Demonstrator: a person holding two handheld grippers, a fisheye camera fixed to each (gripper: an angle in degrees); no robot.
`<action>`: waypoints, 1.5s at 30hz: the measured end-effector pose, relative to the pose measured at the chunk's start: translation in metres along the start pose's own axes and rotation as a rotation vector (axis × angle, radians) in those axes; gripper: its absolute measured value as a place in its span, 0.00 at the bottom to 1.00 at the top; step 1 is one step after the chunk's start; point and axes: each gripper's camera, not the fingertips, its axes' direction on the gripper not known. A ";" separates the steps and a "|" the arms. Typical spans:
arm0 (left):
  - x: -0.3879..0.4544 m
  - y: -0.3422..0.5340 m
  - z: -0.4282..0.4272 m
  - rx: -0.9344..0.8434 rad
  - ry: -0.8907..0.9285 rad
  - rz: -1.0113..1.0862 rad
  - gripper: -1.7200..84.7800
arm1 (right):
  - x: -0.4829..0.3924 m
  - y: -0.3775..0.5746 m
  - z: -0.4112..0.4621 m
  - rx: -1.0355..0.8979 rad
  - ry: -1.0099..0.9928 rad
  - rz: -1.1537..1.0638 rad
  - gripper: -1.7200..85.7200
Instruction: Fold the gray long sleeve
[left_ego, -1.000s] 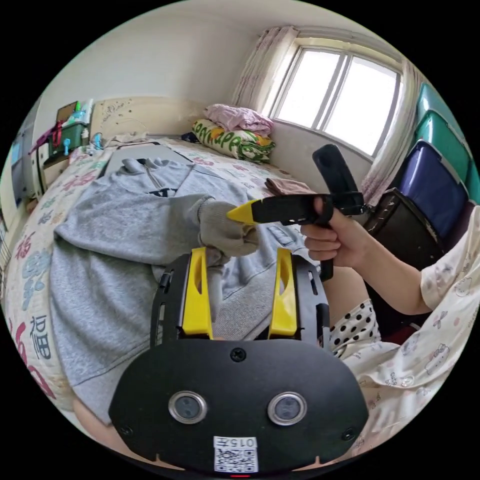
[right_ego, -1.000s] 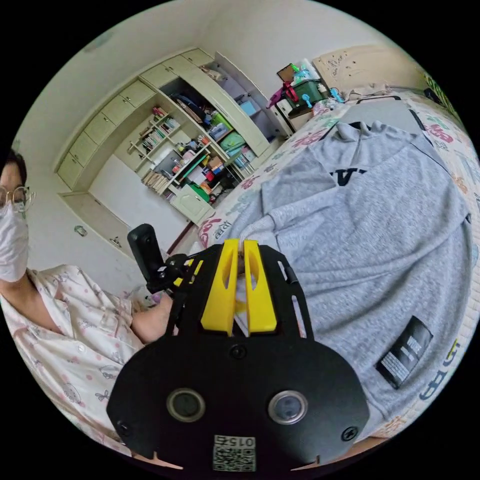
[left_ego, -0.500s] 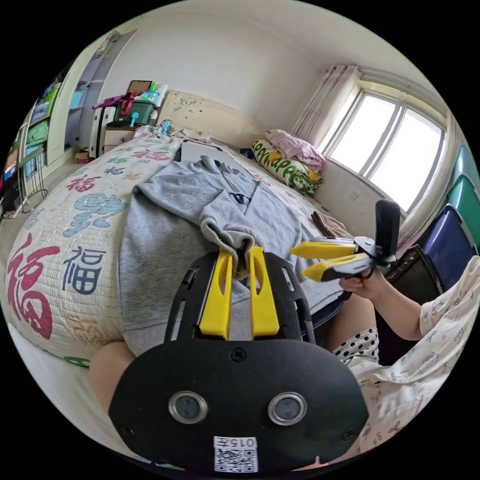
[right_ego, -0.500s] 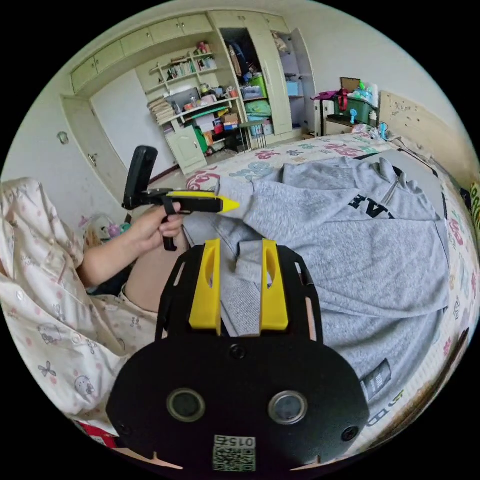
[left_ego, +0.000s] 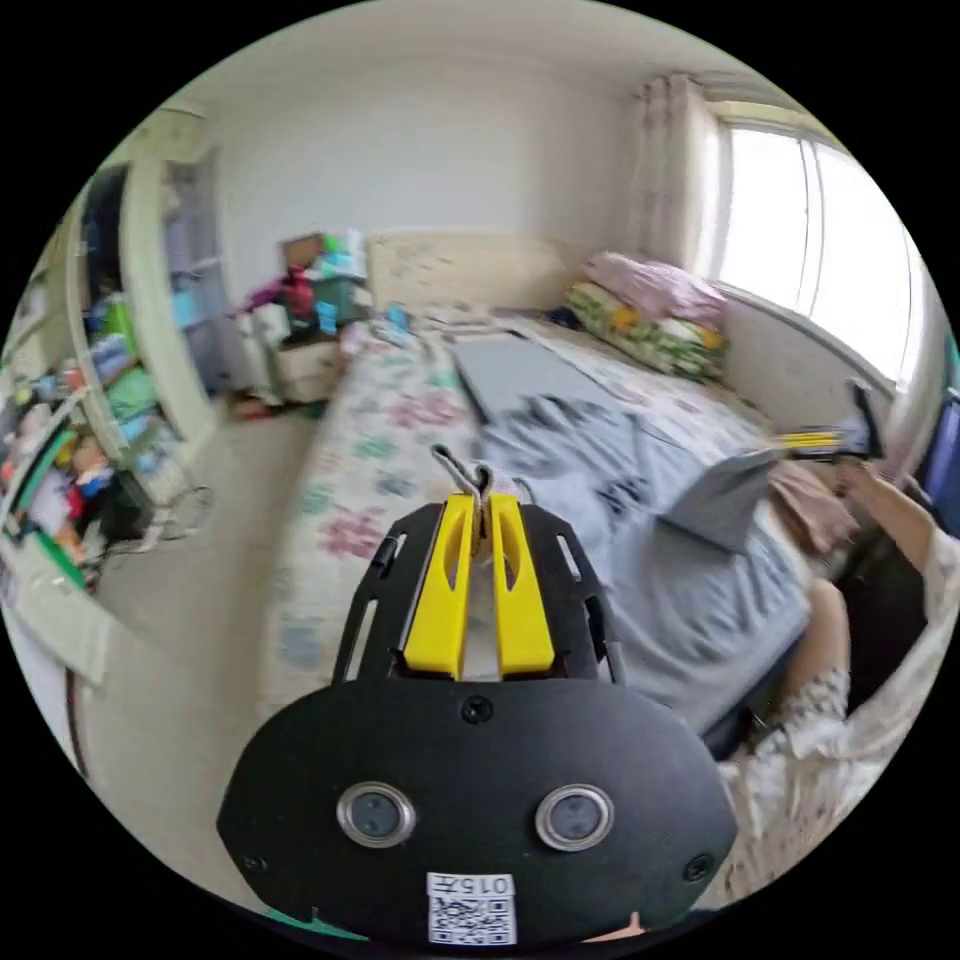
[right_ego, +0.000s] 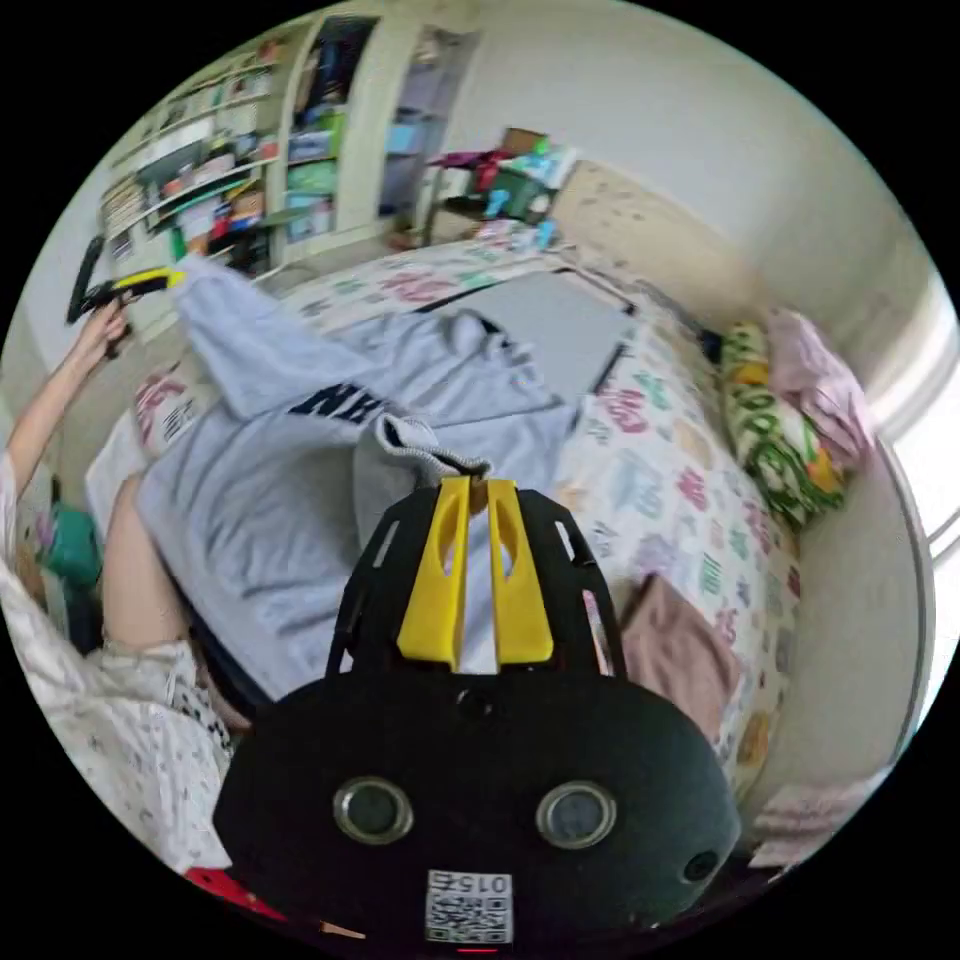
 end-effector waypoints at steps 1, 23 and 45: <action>-0.043 -0.027 -0.022 0.037 -0.196 -0.086 0.06 | 0.079 0.004 -0.040 0.062 0.159 0.232 0.07; -0.010 0.138 0.035 -0.305 0.425 -0.348 0.19 | 0.074 0.276 -0.026 -0.026 -0.540 0.645 0.14; -0.015 0.058 0.059 -0.474 0.343 -0.362 0.15 | 0.097 0.234 -0.004 -0.251 -0.601 0.620 0.09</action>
